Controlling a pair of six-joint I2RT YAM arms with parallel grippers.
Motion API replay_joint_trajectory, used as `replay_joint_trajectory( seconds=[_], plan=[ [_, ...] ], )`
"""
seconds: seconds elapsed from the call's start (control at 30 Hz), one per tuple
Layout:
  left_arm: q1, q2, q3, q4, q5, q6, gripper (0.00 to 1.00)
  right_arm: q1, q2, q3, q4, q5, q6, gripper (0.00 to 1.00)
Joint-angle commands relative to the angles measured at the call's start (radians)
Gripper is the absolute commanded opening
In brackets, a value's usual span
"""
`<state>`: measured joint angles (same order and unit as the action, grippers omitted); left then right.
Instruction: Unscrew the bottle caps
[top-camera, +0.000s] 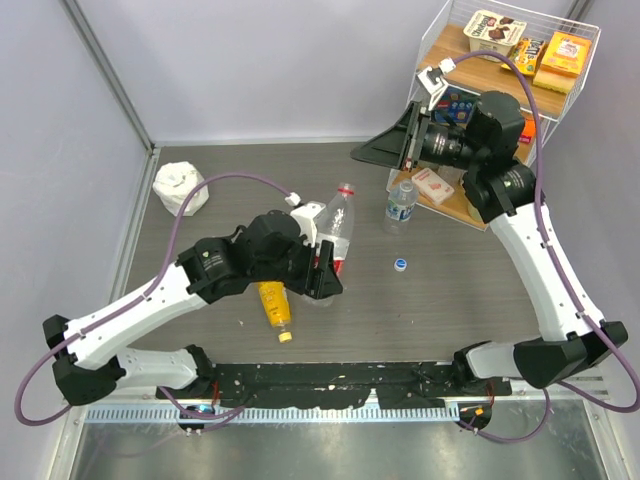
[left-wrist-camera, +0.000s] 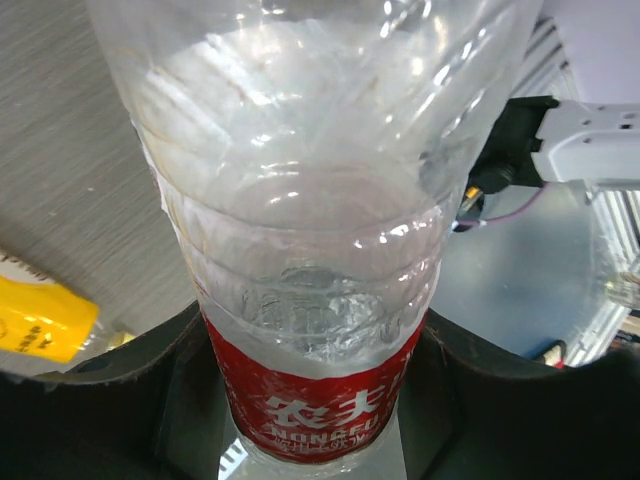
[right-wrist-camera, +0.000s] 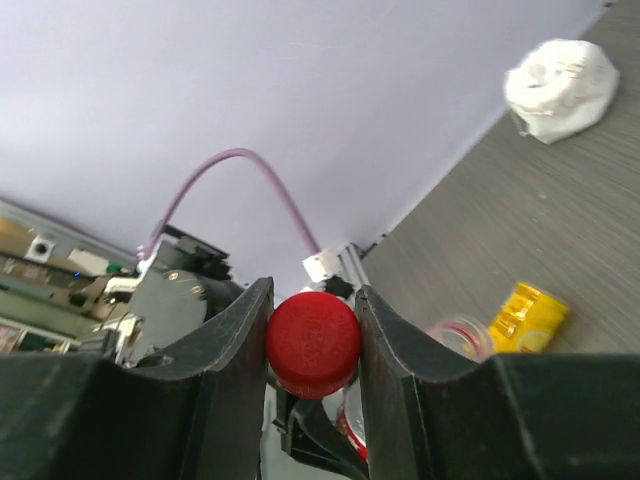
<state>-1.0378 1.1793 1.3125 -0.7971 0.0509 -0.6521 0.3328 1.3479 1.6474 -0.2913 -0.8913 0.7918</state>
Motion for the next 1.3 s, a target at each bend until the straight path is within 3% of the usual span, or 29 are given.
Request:
replay_joint_trajectory(
  seconds=[0.0, 0.23, 0.6, 0.7, 0.83, 1.13, 1.27],
  plan=[
    [-0.002, -0.056, -0.024, 0.117, 0.090, -0.043, 0.12, 0.006, -0.042, -0.049, 0.219, -0.135, 0.113, 0.02],
    [-0.011, -0.119, -0.090, 0.142, 0.035, -0.095, 0.12, 0.003, -0.069, -0.084, 0.184, -0.084, 0.100, 0.02],
    [-0.013, -0.164, -0.061, 0.018, -0.246, -0.126, 0.12, 0.018, -0.017, -0.052, -0.446, 0.156, -0.325, 0.02],
    [-0.013, -0.168, -0.056, 0.010, -0.301, -0.126, 0.12, 0.046, -0.015, -0.131, -0.537, 0.244, -0.423, 0.02],
    [-0.015, -0.164, -0.052, 0.032, -0.329, -0.115, 0.12, 0.117, 0.020, -0.231, -0.626, 0.469, -0.491, 0.04],
    [-0.013, -0.078, -0.030, 0.084, -0.278, -0.057, 0.20, 0.126, 0.013, -0.483, -0.477, 0.782, -0.445, 0.12],
    [-0.013, -0.058, -0.058, 0.124, -0.281, -0.035, 0.23, 0.127, -0.003, -0.570, -0.390, 0.828, -0.427, 0.25]
  ],
)
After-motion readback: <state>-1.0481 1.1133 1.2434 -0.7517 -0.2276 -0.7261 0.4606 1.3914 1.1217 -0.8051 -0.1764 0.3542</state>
